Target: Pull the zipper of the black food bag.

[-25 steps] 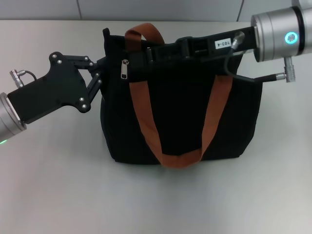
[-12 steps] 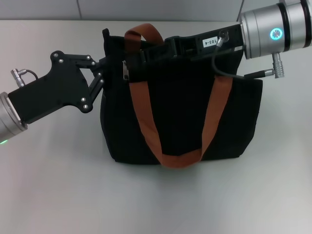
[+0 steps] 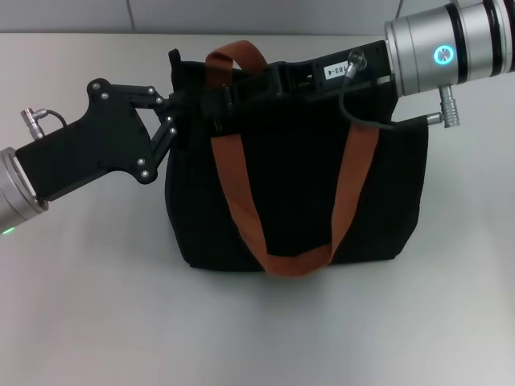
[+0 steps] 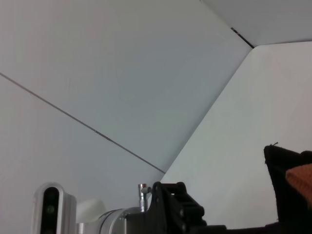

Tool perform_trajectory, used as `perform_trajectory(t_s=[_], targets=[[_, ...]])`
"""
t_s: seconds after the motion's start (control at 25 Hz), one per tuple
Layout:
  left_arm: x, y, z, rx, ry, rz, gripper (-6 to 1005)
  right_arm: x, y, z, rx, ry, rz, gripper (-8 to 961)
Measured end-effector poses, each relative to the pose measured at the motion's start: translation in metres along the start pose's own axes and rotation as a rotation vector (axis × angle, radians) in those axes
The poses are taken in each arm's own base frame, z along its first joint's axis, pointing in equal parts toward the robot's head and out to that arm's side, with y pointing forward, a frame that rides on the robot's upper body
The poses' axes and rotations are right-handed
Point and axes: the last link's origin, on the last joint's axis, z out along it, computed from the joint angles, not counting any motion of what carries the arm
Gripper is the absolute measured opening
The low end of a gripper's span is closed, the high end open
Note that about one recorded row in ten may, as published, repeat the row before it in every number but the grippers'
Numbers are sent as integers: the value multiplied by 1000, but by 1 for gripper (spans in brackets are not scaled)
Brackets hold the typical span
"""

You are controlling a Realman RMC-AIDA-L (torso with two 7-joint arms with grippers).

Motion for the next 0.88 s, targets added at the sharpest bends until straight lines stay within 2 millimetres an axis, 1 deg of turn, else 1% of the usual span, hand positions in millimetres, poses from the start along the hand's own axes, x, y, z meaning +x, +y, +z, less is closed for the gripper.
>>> perform_trajectory(t_s=[0.16, 0.76, 0.88], targets=[[1, -1, 0, 3, 6, 2, 30, 0, 0, 1, 6, 4, -4, 382], [1, 0, 1, -1, 10, 2, 31, -2, 1, 5, 21, 22, -30, 331], [1, 0, 1, -1, 11, 2, 32, -2, 1, 5, 21, 22, -31, 285]])
